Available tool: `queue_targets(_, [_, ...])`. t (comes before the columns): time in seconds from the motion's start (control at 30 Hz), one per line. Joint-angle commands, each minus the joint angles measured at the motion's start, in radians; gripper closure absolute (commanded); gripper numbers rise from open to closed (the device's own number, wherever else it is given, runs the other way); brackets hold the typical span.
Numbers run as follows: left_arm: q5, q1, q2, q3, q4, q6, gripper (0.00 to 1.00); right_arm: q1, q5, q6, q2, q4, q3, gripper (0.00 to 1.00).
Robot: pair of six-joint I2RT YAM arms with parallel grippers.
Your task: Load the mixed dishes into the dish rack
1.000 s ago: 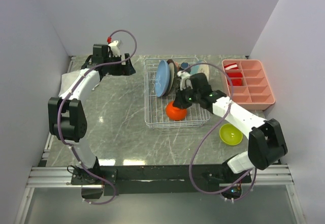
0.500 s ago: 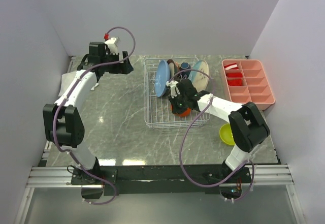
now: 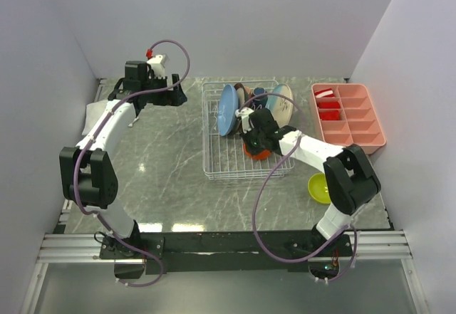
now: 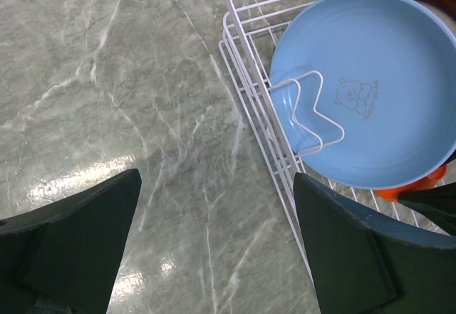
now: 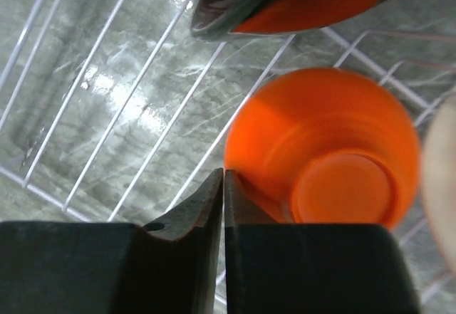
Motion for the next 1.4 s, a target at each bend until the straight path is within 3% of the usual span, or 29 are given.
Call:
queue_targets(0.0, [0.014,-0.005,-0.035,0.034,0.020,0.004,0.05,-0.027,-0.094,-0.092,-0.153,-0.020,0.023,0.85])
queue_targets(0.1, [0.006,-0.005,-0.048,0.029,0.011,0.018,0.05,-0.027,-0.298,-0.160,-0.263,-0.096,0.007,0.69])
queue_targets(0.2, [0.003,-0.005,-0.061,0.030,0.000,0.032,0.04,-0.030,-0.377,-0.151,-0.341,-0.205,0.017,0.55])
queue_targets(0.3, [0.003,-0.005,-0.068,0.050,-0.010,0.049,0.04,-0.038,-0.376,-0.202,-0.457,-0.326,-0.007,0.50])
queue_targets(0.47, [-0.009,-0.005,-0.078,0.084,-0.007,0.069,0.04,-0.071,-0.161,-0.345,-0.658,-0.665,-0.039,0.49])
queue_targets(0.7, [-0.015,-0.005,-0.097,0.080,0.003,0.070,0.04,-0.312,-0.026,-0.492,-0.852,-0.868,-0.160,0.52])
queue_targets(0.8, [-0.014,-0.005,-0.104,0.067,0.008,0.067,0.04,-0.384,-0.002,-0.503,-0.867,-0.891,-0.226,0.53])
queue_targets(1.37, [-0.026,-0.021,-0.119,0.044,0.016,0.070,0.03,-0.414,0.034,-0.523,-0.639,-0.715,-0.348,0.55])
